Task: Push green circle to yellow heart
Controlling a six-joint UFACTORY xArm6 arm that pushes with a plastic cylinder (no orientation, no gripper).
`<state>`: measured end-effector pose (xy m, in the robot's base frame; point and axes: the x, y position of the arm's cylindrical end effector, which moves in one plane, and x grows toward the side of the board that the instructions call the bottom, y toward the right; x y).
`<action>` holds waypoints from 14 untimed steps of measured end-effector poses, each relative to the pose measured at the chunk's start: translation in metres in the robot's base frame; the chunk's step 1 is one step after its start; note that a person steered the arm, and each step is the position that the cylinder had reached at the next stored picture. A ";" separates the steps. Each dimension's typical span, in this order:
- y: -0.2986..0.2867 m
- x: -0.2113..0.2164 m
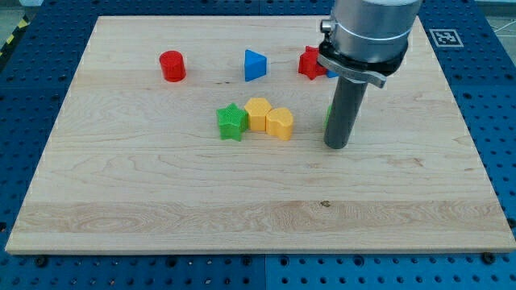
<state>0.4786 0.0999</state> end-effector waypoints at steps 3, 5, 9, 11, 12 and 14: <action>0.072 -0.019; 0.048 -0.013; 0.017 -0.005; 0.053 -0.005; 0.080 -0.005; 0.030 -0.017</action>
<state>0.4612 0.1302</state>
